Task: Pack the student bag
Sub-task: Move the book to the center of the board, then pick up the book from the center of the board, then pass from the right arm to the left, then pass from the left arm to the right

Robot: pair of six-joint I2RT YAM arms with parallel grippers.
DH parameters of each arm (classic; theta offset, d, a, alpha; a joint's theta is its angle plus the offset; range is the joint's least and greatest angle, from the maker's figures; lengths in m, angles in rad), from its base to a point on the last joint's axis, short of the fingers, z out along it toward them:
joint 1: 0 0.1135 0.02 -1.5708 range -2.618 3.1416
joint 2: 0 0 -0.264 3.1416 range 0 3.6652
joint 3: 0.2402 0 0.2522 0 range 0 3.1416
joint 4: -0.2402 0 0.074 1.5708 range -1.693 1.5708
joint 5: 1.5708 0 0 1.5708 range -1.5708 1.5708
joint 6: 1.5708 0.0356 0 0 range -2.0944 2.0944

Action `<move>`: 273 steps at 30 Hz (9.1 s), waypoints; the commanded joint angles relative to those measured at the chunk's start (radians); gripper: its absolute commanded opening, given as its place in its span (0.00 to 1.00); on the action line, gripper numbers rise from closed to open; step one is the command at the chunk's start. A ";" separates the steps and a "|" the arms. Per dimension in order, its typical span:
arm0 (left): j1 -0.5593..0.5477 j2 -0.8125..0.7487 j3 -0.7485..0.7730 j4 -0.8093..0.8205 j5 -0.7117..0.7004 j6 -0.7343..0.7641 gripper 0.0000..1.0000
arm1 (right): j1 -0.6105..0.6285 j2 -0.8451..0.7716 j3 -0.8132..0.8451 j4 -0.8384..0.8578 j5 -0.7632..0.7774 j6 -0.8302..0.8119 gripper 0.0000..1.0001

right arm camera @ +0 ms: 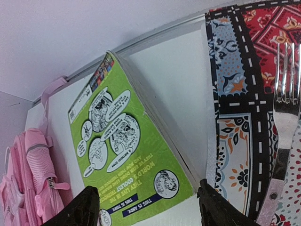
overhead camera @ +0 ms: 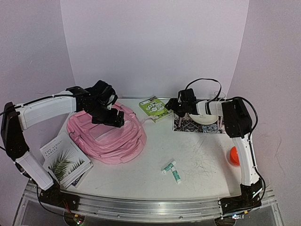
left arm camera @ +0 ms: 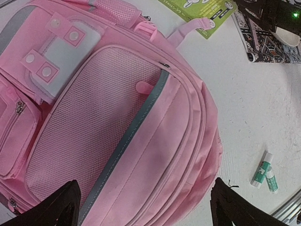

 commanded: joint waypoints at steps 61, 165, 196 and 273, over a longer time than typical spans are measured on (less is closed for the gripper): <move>0.028 -0.020 -0.158 0.379 0.326 -0.473 0.95 | 0.223 -0.763 -0.894 0.227 -0.024 0.406 0.00; -0.194 0.492 0.052 0.591 0.369 -0.537 0.55 | 0.137 -0.483 -0.896 0.450 -0.510 0.287 0.12; -0.126 0.275 -0.091 0.635 0.321 -0.625 0.75 | 0.123 -0.676 -0.927 0.453 -0.523 0.326 0.00; -0.077 0.153 -0.301 1.231 0.430 -1.037 0.00 | 0.597 -0.849 -0.487 -0.499 0.595 -0.783 0.98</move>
